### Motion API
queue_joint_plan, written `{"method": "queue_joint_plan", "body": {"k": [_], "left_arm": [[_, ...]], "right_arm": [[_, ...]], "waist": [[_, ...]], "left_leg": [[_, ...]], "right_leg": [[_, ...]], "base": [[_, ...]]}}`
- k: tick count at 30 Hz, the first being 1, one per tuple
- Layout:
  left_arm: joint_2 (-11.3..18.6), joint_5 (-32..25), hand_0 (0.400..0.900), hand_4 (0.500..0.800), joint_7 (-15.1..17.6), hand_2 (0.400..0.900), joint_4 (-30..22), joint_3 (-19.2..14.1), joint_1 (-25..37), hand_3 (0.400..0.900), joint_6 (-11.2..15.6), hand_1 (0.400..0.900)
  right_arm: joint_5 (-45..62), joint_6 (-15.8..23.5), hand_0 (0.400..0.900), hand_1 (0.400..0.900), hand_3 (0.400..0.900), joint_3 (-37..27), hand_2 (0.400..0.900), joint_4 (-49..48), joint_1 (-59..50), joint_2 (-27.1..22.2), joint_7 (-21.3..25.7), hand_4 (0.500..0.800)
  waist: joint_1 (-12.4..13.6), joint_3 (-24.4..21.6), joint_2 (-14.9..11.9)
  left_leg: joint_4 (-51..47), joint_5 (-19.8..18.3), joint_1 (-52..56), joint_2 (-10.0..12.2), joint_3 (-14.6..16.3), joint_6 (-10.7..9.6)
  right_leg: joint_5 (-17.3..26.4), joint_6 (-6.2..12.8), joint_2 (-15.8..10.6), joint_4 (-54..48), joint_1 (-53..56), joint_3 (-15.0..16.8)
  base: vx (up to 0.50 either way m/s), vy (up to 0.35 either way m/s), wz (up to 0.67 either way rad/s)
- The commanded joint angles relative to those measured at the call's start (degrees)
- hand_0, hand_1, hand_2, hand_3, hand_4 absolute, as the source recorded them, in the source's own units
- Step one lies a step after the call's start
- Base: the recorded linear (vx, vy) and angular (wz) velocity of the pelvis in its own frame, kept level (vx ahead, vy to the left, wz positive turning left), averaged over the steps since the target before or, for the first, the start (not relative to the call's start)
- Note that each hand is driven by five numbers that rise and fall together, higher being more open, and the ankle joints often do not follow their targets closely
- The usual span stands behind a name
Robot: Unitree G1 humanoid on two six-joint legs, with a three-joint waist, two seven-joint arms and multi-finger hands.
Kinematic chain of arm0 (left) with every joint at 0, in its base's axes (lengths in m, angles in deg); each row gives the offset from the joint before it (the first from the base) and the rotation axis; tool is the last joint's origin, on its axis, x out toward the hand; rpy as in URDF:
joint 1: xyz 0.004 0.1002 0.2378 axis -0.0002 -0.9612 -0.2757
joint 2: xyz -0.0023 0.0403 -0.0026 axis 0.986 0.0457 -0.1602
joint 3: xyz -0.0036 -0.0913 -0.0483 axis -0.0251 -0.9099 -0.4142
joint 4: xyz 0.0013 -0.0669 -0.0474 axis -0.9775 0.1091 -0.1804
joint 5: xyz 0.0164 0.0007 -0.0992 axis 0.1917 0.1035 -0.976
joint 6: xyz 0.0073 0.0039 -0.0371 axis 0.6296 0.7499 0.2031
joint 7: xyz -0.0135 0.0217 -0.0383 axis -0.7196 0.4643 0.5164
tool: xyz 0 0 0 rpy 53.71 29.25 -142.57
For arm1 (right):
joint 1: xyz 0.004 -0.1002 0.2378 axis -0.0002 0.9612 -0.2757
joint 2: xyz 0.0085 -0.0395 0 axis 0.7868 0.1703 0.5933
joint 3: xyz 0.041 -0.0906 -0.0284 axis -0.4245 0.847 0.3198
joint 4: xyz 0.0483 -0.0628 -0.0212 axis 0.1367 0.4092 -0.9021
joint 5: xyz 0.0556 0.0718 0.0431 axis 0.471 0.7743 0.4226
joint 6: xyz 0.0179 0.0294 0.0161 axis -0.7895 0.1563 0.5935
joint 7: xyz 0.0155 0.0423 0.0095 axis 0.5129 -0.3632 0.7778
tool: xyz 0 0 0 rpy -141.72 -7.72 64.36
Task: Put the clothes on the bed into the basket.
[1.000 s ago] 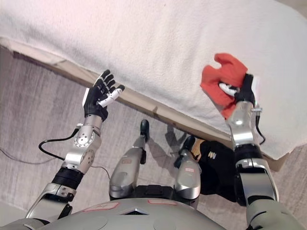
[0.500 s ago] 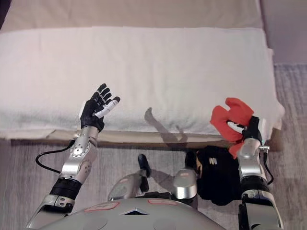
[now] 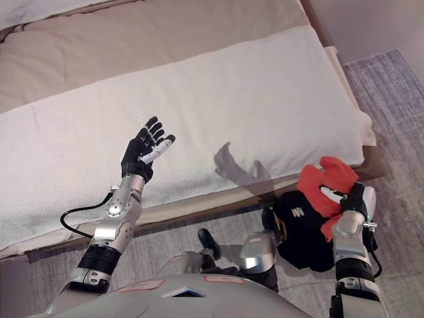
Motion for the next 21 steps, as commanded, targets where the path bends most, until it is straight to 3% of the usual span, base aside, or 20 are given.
{"method": "queue_joint_plan", "body": {"k": [1, 8, 15, 17, 18, 21], "left_arm": [[0.4, 2.1, 0.900, 0.800, -0.5, 0.900, -1.3, -2.7, 4.9, 0.900, 4.3, 0.900], [1.6, 1.4, 0.900, 0.800, -1.8, 0.900, -1.9, -3.7, 3.5, 0.900, 4.1, 0.900], [2.7, 0.2, 0.900, 0.800, -3.2, 0.900, -2.3, -1.6, 3.2, 0.900, 4.0, 0.900], [2.8, 0.3, 0.900, 0.800, -3.3, 0.900, -2.8, -1.8, 3.0, 0.900, 3.8, 0.900], [2.8, 0.3, 0.900, 0.800, -3.2, 0.900, -3.0, -1.9, 2.8, 0.900, 3.8, 0.900], [2.5, 0.1, 0.900, 0.800, -2.6, 0.900, -3.0, -2.7, 1.8, 0.900, 3.6, 0.900]], "right_arm": [[2.6, 3.5, 0.400, 0.400, 0.400, -3.0, 0.400, 4.3, -4.4, -4.1, 2.1, 0.500], [7.2, 3.8, 0.400, 0.400, 0.400, 1.0, 0.400, 20.0, -7.7, -6.8, -1.4, 0.500], [14.5, 4.4, 0.400, 0.400, 0.400, 1.0, 0.400, 34.2, -12.0, -11.2, -4.4, 0.500], [16.7, 4.7, 0.659, 0.659, 0.659, -0.5, 0.659, 33.5, -11.5, -11.4, -3.6, 0.655], [18.1, 5.0, 0.900, 0.900, 0.900, -1.6, 0.900, 33.2, -11.3, -11.7, -3.3, 0.800], [19.0, 5.1, 0.900, 0.900, 0.900, -2.7, 0.900, 30.3, -10.3, -11.3, -1.9, 0.800]], "waist": [[1.7, -1.0, -1.8], [3.5, -1.7, -3.3], [5.0, -2.2, -3.7], [4.9, -2.2, -3.5], [4.9, -2.2, -3.3], [4.7, -2.0, -3.0]], "left_leg": [[0.5, -10.0, 5.6, 0.1, -0.3, 1.8], [2.2, -12.2, 7.7, 2.2, 0.7, 1.2], [1.6, -11.8, 8.2, 2.8, 0.4, 0.5], [1.5, -11.8, 8.3, 2.9, 0.4, 0.4], [1.4, -11.8, 8.3, 2.9, 0.3, 0.4], [1.3, -11.7, 8.2, 3.1, 0.4, 0.2]], "right_leg": [[12.0, 3.12, -4.1, -0.1, -5.0, -5.8], [9.5, 2.95, -1.8, -0.1, -3.6, -4.3], [8.1, 2.71, -1.4, -0.1, -2.7, -5.4], [7.9, 2.67, -1.3, -0.1, -2.8, -5.4], [7.7, 2.66, -1.3, -0.1, -2.8, -5.4], [7.3, 2.51, -1.1, -0.1, -3.0, -5.3]], "base": [[0.11, -0.032, -0.01], [0.07, -0.050, -0.13], [0.04, -0.028, 0.05], [0.04, -0.010, -0.01], [0.03, -0.008, -0.04], [0.02, -0.007, -0.04]]}}
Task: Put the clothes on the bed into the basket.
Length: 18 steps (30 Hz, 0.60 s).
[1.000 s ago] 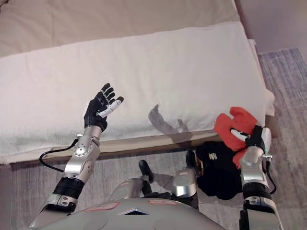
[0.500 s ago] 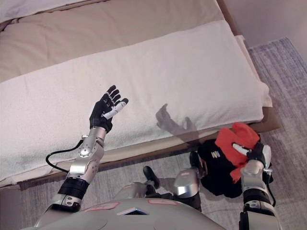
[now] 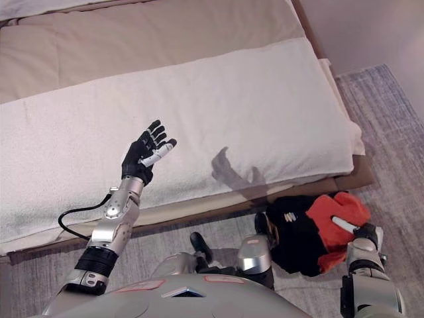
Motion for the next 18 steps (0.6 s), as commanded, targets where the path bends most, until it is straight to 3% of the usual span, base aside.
{"method": "queue_joint_plan", "body": {"k": [1, 18], "left_arm": [[0.0, 0.3, 0.900, 0.800, 0.2, 0.900, -3.3, -3.0, 2.6, 0.900, 3.8, 0.900], [0.6, -0.2, 0.900, 0.800, 0.0, 0.900, -4.1, -3.0, 2.9, 0.900, 3.1, 0.900]], "right_arm": [[2.2, 2.6, 0.900, 0.900, 0.900, -0.6, 0.900, 0.9, -2.7, -5.1, 3.2, 0.800], [5.0, 1.0, 0.900, 0.900, 0.900, -0.3, 0.900, 10.6, -4.3, -8.3, 0.8, 0.800]], "waist": [[2.6, -2.5, -0.1], [4.2, -3.6, -0.7]], "left_leg": [[1.3, -11.0, 6.0, 1.9, -0.4, 0.6], [0.4, -9.0, 5.4, 1.8, -2.4, 0.1]], "right_leg": [[7.1, 2.45, -2.4, -0.1, -4.5, -5.5], [6.7, 1.89, -3.0, -0.1, -2.2, -9.4]], "base": [[0.00, 0.000, 0.00], [0.00, -0.020, 0.11]]}}
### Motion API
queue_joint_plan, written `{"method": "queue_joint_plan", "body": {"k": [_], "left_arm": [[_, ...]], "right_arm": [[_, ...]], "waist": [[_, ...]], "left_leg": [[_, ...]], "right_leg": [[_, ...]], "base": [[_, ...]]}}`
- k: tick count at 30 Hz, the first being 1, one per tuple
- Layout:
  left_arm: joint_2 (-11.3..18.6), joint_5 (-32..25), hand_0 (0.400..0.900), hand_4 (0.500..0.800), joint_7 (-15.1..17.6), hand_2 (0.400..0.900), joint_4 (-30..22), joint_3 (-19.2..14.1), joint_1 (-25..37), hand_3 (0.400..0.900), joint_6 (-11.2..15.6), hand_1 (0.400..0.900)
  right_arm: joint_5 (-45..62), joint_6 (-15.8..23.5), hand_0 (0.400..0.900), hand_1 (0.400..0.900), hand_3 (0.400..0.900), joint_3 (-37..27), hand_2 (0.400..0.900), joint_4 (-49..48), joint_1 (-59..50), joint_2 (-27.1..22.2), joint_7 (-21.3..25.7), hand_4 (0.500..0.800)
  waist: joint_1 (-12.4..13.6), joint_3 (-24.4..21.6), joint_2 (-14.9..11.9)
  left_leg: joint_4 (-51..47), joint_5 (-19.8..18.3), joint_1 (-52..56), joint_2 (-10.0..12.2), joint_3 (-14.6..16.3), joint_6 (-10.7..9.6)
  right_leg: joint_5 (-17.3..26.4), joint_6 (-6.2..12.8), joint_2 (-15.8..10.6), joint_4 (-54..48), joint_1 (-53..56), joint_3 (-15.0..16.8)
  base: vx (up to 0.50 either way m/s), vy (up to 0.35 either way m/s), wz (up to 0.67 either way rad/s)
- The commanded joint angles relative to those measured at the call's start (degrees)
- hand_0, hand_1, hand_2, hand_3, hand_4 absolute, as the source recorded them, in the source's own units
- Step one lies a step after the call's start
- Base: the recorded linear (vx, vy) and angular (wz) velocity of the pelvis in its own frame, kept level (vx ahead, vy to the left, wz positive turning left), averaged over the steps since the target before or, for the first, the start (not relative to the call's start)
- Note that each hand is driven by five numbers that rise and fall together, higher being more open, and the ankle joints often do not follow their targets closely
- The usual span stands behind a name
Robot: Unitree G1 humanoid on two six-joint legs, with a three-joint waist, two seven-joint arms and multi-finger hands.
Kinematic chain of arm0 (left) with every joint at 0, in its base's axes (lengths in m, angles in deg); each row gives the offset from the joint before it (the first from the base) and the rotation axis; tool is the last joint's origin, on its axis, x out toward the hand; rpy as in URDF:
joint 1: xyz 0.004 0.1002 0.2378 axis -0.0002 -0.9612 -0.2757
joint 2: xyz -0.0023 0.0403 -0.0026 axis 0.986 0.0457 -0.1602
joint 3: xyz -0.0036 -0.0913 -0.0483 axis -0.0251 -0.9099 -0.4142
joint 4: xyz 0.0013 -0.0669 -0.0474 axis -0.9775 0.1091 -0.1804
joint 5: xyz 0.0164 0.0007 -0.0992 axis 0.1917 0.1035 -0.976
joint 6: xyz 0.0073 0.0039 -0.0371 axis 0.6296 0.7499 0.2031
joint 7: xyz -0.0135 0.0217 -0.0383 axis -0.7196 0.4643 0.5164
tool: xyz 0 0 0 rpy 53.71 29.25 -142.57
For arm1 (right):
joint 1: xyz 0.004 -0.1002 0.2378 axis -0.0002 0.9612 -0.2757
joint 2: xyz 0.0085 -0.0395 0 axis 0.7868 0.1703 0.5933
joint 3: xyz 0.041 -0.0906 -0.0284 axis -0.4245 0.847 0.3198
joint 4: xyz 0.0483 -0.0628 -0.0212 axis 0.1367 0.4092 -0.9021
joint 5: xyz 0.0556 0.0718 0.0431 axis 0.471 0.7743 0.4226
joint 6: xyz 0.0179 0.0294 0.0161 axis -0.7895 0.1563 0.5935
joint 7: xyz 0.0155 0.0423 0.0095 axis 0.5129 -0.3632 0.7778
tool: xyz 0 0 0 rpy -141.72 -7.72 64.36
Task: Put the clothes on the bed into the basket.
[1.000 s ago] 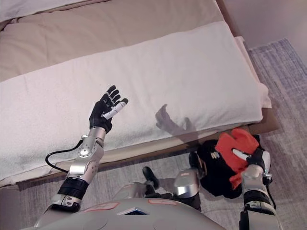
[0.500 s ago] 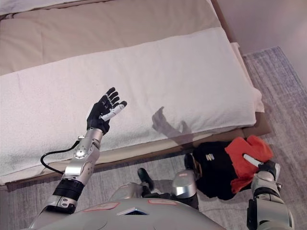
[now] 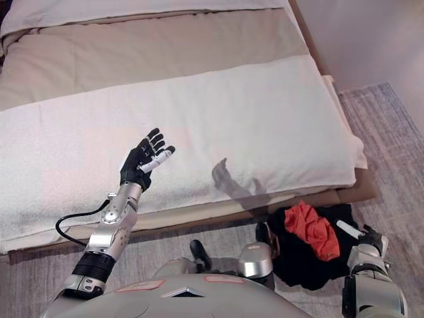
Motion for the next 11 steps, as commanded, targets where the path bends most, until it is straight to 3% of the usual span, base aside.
{"method": "queue_joint_plan", "body": {"k": [1, 2, 7, 11], "left_arm": [[0.5, -0.2, 0.900, 0.800, 0.0, 0.900, -4.2, -3.1, 4.9, 0.900, 4.4, 0.900], [0.7, -0.2, 0.900, 0.800, 0.0, 0.900, -4.2, -3.3, 4.8, 0.900, 4.5, 0.900], [0.4, 0.0, 0.900, 0.800, 1.3, 0.900, -3.0, -4.7, 4.3, 0.900, 5.4, 0.900], [0.1, 0.1, 0.900, 0.800, 2.1, 0.900, -2.2, -7.3, 2.2, 0.900, 5.7, 0.900]], "right_arm": [[1.5, 1.3, 0.900, 0.900, 0.900, -0.5, 0.900, 5.9, -4.7, -7.6, 1.1, 0.800], [1.7, 1.5, 0.900, 0.900, 0.900, -0.5, 0.900, 5.3, -4.9, -7.6, 1.4, 0.800], [-0.2, 3.4, 0.900, 0.900, 0.900, 0.3, 0.900, -3.1, -5.1, -5.4, 4.4, 0.800], [-3.6, 5.1, 0.900, 0.900, 0.900, 2.5, 0.900, -17.6, -4.9, 2.0, 7.8, 0.800]], "waist": [[2.7, -0.4, -1.2], [2.9, -0.8, -0.8], [3.6, -1.3, -1.4], [4.3, -1.6, -1.8]], "left_leg": [[0.4, -9.0, 5.6, 1.3, -0.6, 0.2], [0.4, -9.9, 6.0, 1.6, -1.5, 0.0], [0.4, -8.4, 5.2, 1.3, -2.1, 0.3], [0.4, -7.7, 4.3, 1.2, -3.9, 0.5]], "right_leg": [[6.7, 1.98, -3.3, 0.0, -3.0, -7.0], [6.0, 2.56, -3.0, 0.0, -2.5, -6.9], [6.8, 1.97, -3.3, 0.0, -1.8, -8.5], [6.7, 1.56, -3.2, 0.0, -1.0, -9.7]], "base": [[0.01, -0.011, 0.17], [0.00, -0.004, 0.14], [-0.04, 0.011, 0.15], [-0.05, 0.029, 0.24]]}}
